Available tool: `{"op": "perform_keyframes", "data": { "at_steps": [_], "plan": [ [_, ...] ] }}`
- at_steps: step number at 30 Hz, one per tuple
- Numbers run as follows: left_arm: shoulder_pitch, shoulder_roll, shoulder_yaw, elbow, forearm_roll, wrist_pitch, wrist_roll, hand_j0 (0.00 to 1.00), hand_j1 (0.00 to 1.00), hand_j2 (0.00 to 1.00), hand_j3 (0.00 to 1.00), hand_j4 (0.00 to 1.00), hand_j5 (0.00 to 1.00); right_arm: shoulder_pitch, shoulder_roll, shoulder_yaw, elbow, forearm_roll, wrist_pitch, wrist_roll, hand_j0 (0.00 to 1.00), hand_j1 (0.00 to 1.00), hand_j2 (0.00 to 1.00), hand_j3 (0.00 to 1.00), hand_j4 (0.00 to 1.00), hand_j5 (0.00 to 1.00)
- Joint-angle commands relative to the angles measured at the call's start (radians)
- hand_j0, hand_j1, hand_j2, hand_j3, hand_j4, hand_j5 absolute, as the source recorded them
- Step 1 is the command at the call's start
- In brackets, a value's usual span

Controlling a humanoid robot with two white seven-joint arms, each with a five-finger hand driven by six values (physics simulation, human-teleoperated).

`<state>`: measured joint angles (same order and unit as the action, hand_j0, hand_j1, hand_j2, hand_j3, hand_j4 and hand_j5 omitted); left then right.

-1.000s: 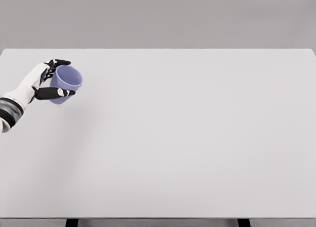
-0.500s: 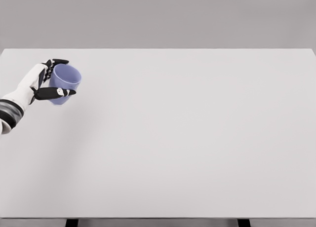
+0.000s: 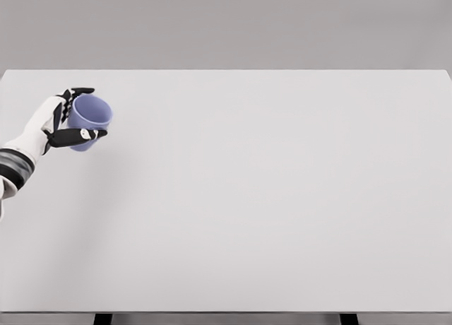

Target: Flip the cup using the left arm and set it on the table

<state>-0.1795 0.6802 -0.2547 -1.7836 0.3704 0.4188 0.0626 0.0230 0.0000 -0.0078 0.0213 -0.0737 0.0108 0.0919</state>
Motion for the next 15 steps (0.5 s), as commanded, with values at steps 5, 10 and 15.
{"op": "perform_keyframes", "data": {
  "at_steps": [5, 10, 15],
  "plan": [
    [0.008, -0.018, 0.018, 0.000, -0.002, -0.002, 0.000, 0.85, 0.85, 0.85, 0.85, 0.85, 0.85, 0.000, 0.000, 0.000, 0.000, 0.000, 0.000, 0.000, 1.00, 1.00, 1.00, 1.00, 1.00, 1.00],
    [0.032, -0.037, 0.045, 0.000, -0.001, -0.002, 0.000, 0.85, 0.85, 0.85, 0.85, 0.85, 0.85, 0.000, 0.000, 0.000, 0.000, 0.000, 0.000, 0.000, 1.00, 1.00, 1.00, 1.00, 1.00, 1.00],
    [0.038, -0.037, 0.055, 0.000, -0.002, -0.002, 0.000, 1.00, 1.00, 1.00, 1.00, 1.00, 1.00, 0.000, 0.000, 0.000, 0.000, 0.000, 0.000, 0.000, 1.00, 1.00, 1.00, 1.00, 1.00, 1.00]
  ]
}}
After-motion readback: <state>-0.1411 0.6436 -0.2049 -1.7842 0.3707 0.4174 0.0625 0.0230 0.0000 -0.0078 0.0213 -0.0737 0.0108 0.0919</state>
